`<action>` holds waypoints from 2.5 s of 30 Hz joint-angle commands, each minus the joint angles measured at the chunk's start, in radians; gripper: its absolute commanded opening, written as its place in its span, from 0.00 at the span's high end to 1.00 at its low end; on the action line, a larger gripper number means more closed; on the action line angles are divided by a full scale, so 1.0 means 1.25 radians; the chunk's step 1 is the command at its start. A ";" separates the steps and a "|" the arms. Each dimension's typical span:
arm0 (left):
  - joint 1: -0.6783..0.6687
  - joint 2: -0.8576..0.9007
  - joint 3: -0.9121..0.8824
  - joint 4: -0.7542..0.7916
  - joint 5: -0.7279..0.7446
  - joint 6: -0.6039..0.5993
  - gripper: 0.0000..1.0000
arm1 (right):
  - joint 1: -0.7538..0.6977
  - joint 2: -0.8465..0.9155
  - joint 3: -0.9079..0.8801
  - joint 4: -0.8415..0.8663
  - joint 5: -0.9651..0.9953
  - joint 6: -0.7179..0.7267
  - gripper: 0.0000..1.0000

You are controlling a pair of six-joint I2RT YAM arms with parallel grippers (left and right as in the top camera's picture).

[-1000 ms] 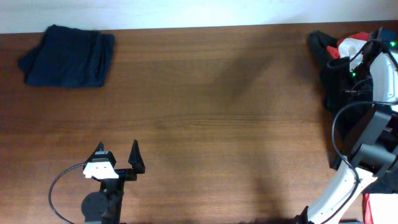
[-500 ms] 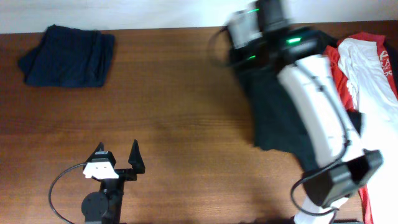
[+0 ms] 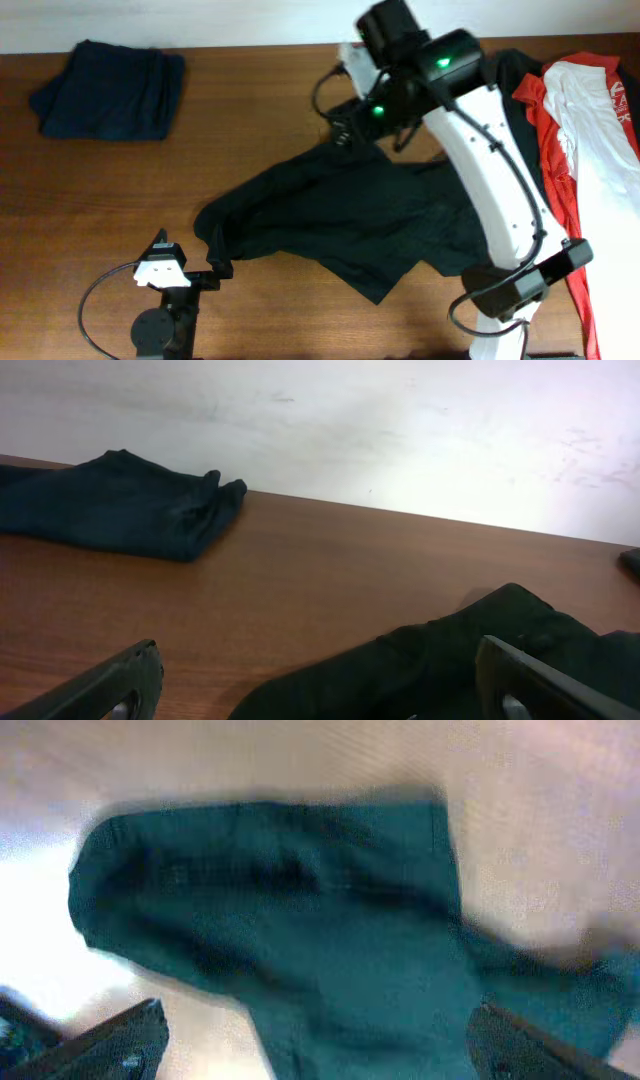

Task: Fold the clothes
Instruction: 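Drag the black garment leftward to the table center with the right gripper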

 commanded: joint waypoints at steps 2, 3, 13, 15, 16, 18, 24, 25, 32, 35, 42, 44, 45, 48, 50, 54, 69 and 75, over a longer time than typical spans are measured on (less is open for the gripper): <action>-0.003 -0.004 -0.005 -0.001 0.001 0.010 0.01 | -0.030 -0.029 -0.005 -0.073 0.003 0.095 0.01; -0.003 -0.004 -0.005 -0.001 0.001 0.010 0.01 | -0.029 -0.055 -0.005 -0.073 0.066 0.139 0.01; -0.003 -0.004 0.001 0.056 0.154 0.001 0.01 | 0.020 -0.576 -0.773 0.100 0.045 0.372 0.01; -0.003 0.023 0.096 -0.027 0.135 0.011 0.01 | 0.020 -0.670 -0.927 0.200 0.003 0.392 0.01; -0.003 0.074 0.165 -0.087 0.096 0.014 0.01 | 0.020 -0.690 -0.978 0.219 -0.003 0.392 0.01; -0.003 0.198 0.274 -0.172 0.097 0.049 0.01 | 0.020 -0.689 -1.020 0.230 -0.022 0.392 0.01; -0.003 0.922 0.813 -0.613 0.177 0.137 0.01 | 0.072 -0.681 -1.059 0.276 -0.071 0.396 0.01; -0.003 0.998 0.850 -0.646 0.168 0.137 0.01 | 0.089 -0.681 -1.066 0.293 -0.072 0.399 0.01; 0.238 1.270 0.862 -0.728 0.142 -0.120 0.01 | 0.109 -0.660 -1.090 0.358 -0.072 0.411 0.02; 0.238 1.380 0.862 -0.702 0.231 -0.120 0.01 | 0.109 -0.637 -1.090 0.374 -0.072 0.414 0.01; 0.236 1.538 0.862 -0.677 0.269 -0.119 0.58 | 0.109 -0.633 -1.127 0.370 0.021 0.560 0.01; 0.236 1.539 0.862 -0.671 0.268 -0.119 0.90 | 0.109 -0.632 -1.231 0.469 0.002 0.592 0.01; 0.237 1.539 0.862 -0.669 0.268 -0.119 0.96 | 0.109 -0.630 -1.281 0.538 -0.037 0.592 0.01; 0.236 1.539 0.862 -0.663 0.268 -0.119 0.98 | 0.109 -0.558 -1.365 0.620 -0.063 0.667 0.01; 0.236 1.539 0.862 -0.660 0.268 -0.119 0.98 | 0.109 -0.466 -1.370 0.654 -0.072 0.682 0.01; 0.237 1.539 0.862 -0.656 0.268 -0.119 0.98 | 0.109 -0.309 -1.370 0.739 -0.102 0.681 0.00; 0.236 1.121 0.900 -0.816 0.218 -0.120 1.00 | 0.107 -0.473 -0.743 0.117 0.212 0.563 0.96; 0.236 0.844 1.285 -1.001 0.165 -0.138 1.00 | 0.107 -0.486 -0.232 -0.074 0.269 0.464 0.96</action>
